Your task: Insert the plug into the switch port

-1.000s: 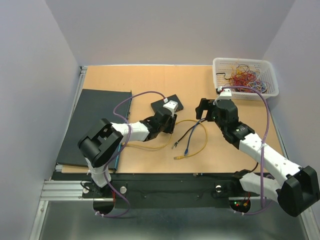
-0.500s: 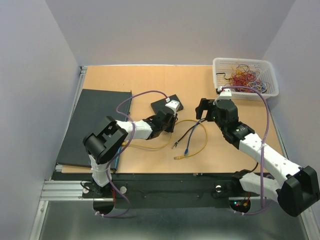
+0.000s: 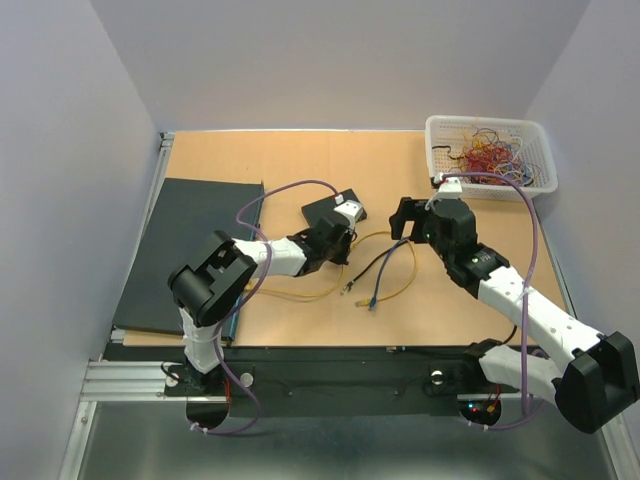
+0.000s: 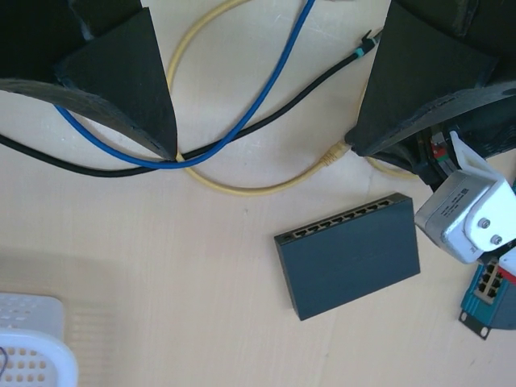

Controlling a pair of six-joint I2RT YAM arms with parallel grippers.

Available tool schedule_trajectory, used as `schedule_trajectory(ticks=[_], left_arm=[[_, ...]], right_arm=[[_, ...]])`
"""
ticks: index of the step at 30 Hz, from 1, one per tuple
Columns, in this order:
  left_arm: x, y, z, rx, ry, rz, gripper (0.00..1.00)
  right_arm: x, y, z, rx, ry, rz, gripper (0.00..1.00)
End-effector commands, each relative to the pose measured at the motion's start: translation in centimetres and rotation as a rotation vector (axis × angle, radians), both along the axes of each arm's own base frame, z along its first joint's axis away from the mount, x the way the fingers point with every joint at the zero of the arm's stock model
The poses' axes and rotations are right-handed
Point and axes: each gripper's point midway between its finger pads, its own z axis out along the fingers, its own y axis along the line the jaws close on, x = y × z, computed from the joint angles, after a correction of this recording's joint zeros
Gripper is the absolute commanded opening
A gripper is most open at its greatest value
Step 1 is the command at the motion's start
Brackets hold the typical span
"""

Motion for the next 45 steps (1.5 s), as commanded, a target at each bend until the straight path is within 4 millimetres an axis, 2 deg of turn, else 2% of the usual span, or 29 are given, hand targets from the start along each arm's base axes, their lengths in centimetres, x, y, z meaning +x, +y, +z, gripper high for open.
schedule_trajectory(ticks=[1,3,4,6,7,8,10,11,13,14,16,17,21,23,25,26,27,28,29,30,31,35,37,40,43,45], left_arm=[[-1.6,-2.7,8.1,-0.166,-0.032,-0.127,0.0],[-2.2,-3.0,9.8,-0.194,-0.022,-0.147,0.0],[-2.8,-3.0,11.4,-0.218,-0.009,-0.159,0.0],[-3.7,-2.7,12.5,-0.229,0.011,-0.173,0.0],[-4.6,-2.8,14.2,-0.27,0.009,-0.204,0.0],[-5.3,-2.6,14.6,-0.285,0.019,-0.221,0.0],[-6.4,-2.4,15.8,-0.324,0.036,-0.251,0.0],[-7.6,-2.2,16.9,-0.367,0.059,-0.28,0.0],[-8.3,-1.5,17.7,-0.408,0.093,-0.282,0.0],[-9.3,-1.1,18.7,-0.442,0.109,-0.31,0.0],[-10.3,-0.3,18.8,-0.483,0.173,-0.315,0.0],[-11.9,0.0,19.3,-0.518,0.215,-0.355,0.0],[-14.5,1.3,21.6,-0.595,0.244,-0.413,0.0],[-15.4,2.1,23.2,-0.628,0.224,-0.428,0.0],[-15.8,2.6,23.9,-0.655,0.233,-0.425,0.0],[-16.2,2.8,24.6,-0.67,0.227,-0.437,0.0],[-16.3,2.9,24.9,-0.679,0.226,-0.44,0.0],[-16.7,2.9,25.2,-0.688,0.235,-0.451,0.0],[-16.7,2.9,25.2,-0.689,0.237,-0.45,0.0],[-16.8,2.9,25.2,-0.689,0.241,-0.457,0.0],[-16.8,2.9,25.2,-0.69,0.242,-0.456,0.0],[-16.9,3.0,25.5,-0.705,0.245,-0.45,0.0],[-16.7,3.2,25.6,-0.712,0.24,-0.443,0.0],[-16.5,3.3,25.7,-0.718,0.242,-0.438,0.0],[-16.4,3.5,26.1,-0.728,0.238,-0.433,0.0],[-16.6,3.5,26.4,-0.737,0.24,-0.442,0.0]], right_arm=[[-0.9,2.2,1.9,0.047,-0.069,0.141,0.95],[-1.4,2.8,2.6,0.068,-0.094,0.183,0.95],[-2.0,3.7,3.0,0.087,-0.11,0.244,0.95],[-3.3,4.9,4.4,0.123,-0.157,0.341,0.95],[-3.9,5.5,4.9,0.138,-0.183,0.394,0.95],[-5.3,6.8,5.7,0.166,-0.202,0.503,0.95],[-7.2,7.8,7.4,0.201,-0.262,0.61,0.95],[-8.4,8.5,8.0,0.214,-0.299,0.69,0.95],[-9.7,8.7,9.4,0.225,-0.362,0.74,0.95],[-10.1,8.8,9.7,0.225,-0.377,0.763,0.95],[-11.3,9.4,10.0,0.226,-0.401,0.835,0.95],[-11.9,9.8,10.4,0.23,-0.414,0.876,0.95],[-13.2,10.9,10.2,0.234,-0.397,0.976,0.95],[-14.0,11.7,10.2,0.239,-0.391,1.027,0.95],[-14.8,12.9,10.0,0.238,-0.375,1.07,0.95],[-14.5,13.4,9.2,0.211,-0.355,1.06,0.94],[-14.6,13.8,9.1,0.198,-0.352,1.064,0.94],[-15.8,15.0,9.1,0.171,-0.359,1.105,0.93],[-16.0,15.5,8.9,0.165,-0.346,1.095,0.93],[-15.2,15.8,8.6,0.127,-0.356,1.045,0.92],[-16.0,16.4,8.4,0.115,-0.352,1.063,0.92],[-16.1,16.7,7.9,0.093,-0.347,1.055,0.89],[-16.2,16.7,7.7,0.093,-0.345,1.052,0.86],[-16.1,16.7,7.5,0.087,-0.341,1.038,0.72],[-15.9,16.7,7.2,0.08,-0.336,1.02,0.46],[-15.7,16.6,7.2,0.077,-0.338,1.008,0.35]])
